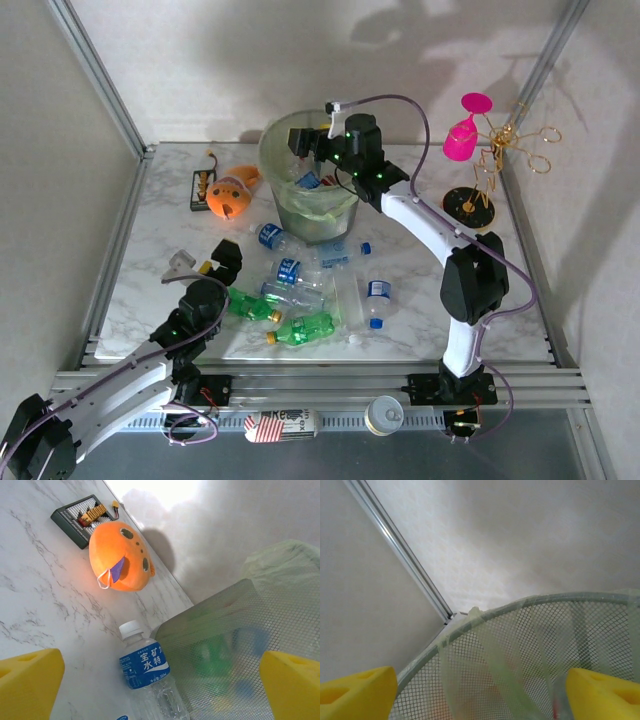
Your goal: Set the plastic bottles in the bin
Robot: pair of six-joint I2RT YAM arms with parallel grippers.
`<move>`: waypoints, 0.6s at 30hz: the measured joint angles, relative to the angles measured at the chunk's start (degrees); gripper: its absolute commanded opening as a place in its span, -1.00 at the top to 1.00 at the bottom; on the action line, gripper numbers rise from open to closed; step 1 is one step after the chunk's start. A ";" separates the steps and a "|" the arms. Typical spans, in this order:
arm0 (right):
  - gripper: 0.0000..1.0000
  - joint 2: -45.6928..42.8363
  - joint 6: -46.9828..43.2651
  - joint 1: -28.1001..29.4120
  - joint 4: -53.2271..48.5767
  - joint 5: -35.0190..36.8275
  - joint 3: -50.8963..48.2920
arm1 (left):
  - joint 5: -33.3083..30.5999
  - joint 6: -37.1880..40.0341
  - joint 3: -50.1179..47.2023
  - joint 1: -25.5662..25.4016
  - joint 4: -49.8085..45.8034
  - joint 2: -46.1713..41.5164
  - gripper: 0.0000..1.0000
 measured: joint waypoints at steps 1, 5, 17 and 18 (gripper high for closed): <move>-0.81 0.00 -0.02 0.00 -0.07 0.00 0.13 | 0.00 -0.02 0.02 -0.02 0.00 0.00 -0.99; -0.85 -0.07 -0.59 0.00 -0.74 0.37 0.85 | 0.02 -0.04 0.02 0.00 -0.57 -0.04 -0.99; -0.97 -20.70 -6.23 0.00 2.86 12.15 -16.41 | 0.13 -1.44 0.57 0.00 -5.62 0.31 -0.99; -0.97 -22.69 -6.69 0.00 3.63 13.33 -18.25 | 0.31 -1.53 0.94 0.04 -6.10 0.55 -0.99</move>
